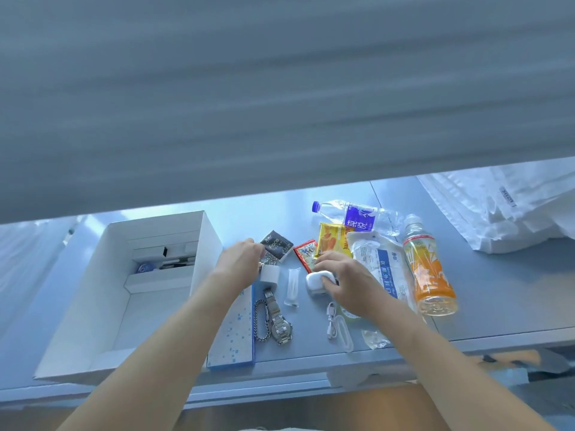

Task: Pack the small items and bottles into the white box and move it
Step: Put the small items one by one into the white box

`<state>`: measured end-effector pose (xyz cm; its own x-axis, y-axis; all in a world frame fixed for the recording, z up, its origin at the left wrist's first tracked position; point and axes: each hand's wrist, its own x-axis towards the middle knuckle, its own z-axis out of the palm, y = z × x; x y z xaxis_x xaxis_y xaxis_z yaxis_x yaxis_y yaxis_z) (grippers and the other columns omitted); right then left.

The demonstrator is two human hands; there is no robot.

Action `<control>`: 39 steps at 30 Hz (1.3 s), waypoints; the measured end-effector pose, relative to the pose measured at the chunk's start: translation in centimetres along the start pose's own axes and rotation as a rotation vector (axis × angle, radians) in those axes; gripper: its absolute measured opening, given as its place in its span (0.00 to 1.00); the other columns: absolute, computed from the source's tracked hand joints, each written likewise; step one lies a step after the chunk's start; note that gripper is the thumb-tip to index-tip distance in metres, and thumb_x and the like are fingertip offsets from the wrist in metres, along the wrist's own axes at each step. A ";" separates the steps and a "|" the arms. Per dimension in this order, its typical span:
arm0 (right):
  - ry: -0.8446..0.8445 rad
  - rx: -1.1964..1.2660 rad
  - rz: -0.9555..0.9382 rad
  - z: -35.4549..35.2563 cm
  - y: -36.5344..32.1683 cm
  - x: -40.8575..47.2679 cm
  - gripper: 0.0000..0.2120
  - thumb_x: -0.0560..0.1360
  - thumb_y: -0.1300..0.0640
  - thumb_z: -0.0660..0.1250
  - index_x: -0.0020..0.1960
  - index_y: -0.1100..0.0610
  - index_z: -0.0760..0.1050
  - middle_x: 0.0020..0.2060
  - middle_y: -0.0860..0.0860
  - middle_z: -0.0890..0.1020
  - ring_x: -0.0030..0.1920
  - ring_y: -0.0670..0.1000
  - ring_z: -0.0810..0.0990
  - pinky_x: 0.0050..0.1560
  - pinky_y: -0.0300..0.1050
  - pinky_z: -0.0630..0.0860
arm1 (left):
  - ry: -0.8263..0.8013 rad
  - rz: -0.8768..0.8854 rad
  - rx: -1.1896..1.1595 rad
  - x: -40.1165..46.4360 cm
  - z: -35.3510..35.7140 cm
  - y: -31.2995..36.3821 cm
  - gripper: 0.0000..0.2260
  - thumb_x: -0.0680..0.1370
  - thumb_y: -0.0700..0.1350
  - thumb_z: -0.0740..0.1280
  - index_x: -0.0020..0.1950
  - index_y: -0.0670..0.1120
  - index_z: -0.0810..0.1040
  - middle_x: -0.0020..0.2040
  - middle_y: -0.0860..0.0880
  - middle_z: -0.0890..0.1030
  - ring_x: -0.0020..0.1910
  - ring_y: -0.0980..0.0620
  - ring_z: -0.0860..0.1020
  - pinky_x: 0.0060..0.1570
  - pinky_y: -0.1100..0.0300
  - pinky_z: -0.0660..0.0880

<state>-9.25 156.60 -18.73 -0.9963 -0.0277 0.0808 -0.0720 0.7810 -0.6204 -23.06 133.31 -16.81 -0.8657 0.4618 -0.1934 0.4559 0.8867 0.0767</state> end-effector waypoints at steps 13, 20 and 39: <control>0.036 0.074 -0.051 -1.0 0.6 -0.3 0.10 0.79 0.61 0.69 0.58 0.56 0.84 0.59 0.45 0.82 0.61 0.46 0.79 0.64 0.46 0.76 | -0.013 -0.073 -0.022 0.8 1.0 1.1 0.17 0.74 0.35 0.61 0.55 0.52 0.82 0.56 0.49 0.81 0.54 0.44 0.79 0.46 0.58 0.72; 0.058 0.095 -0.017 -1.5 0.9 -1.1 0.10 0.78 0.63 0.68 0.57 0.58 0.84 0.59 0.47 0.83 0.62 0.49 0.80 0.65 0.48 0.75 | 0.121 -0.099 -0.186 0.8 -1.4 0.8 0.14 0.78 0.36 0.63 0.56 0.48 0.84 0.53 0.44 0.84 0.50 0.42 0.80 0.48 0.55 0.76; 0.224 0.202 -0.073 -2.0 -5.6 -0.8 0.16 0.77 0.55 0.74 0.64 0.53 0.80 0.52 0.45 0.83 0.49 0.45 0.82 0.53 0.48 0.79 | 0.128 0.200 -0.771 -6.2 -6.7 5.4 0.05 0.78 0.41 0.72 0.43 0.49 0.81 0.35 0.53 0.85 0.35 0.55 0.84 0.45 0.56 0.81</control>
<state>-7.96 153.51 -13.76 -0.9550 0.0766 0.2866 -0.1730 0.6413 -0.7476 -16.65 135.40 -8.68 -0.8210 0.5709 0.0058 0.3744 0.5306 0.7605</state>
